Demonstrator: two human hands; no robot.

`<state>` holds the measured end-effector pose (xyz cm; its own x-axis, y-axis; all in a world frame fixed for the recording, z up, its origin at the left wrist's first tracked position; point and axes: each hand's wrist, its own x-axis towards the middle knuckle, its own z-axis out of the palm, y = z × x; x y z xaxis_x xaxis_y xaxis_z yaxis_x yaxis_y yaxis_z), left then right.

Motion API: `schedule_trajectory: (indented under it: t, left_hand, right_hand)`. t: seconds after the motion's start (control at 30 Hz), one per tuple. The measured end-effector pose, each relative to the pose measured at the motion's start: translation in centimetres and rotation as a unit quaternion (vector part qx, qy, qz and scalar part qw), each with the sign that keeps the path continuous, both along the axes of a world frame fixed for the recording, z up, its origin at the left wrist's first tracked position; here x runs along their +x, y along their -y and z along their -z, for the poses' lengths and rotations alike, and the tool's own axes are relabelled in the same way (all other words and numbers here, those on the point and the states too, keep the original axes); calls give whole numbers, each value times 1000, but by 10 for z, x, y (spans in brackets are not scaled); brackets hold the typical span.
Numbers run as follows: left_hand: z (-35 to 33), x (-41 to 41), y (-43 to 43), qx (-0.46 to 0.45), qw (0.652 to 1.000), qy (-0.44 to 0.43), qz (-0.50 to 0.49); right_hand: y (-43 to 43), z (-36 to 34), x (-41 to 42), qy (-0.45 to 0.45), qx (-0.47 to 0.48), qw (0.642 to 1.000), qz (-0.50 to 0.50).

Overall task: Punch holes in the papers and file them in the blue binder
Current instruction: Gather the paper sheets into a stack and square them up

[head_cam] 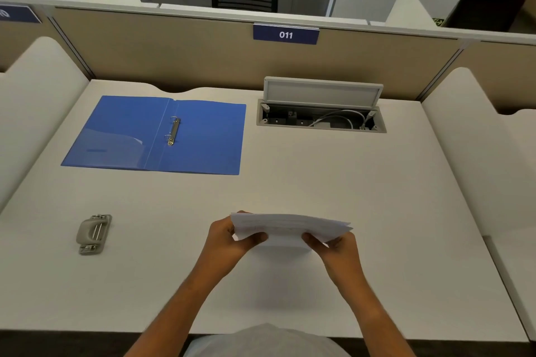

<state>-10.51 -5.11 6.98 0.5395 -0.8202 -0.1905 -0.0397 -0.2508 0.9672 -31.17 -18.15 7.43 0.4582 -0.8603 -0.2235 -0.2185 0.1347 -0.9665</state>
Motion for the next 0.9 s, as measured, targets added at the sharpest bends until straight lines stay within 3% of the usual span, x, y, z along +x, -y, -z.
schedule_trajectory:
  t: [0.3,0.6,0.73,0.9]
  left_hand:
    - [-22,1,3,-56,998,-12,-20]
    - [-15,9,4,-26,999,-1,-32]
    - [-38,8,8,-80,992,-50,-88]
    - [-52,15,16,-162,950,-188,-189]
  right_hand:
    - [6,-10,1,26,-13,999,20]
    - [4,8,0,-7,-4,1000,2]
    - [8,7,-2,17,-10,1000,-11]
    - [7,10,-6,55,43,997,31]
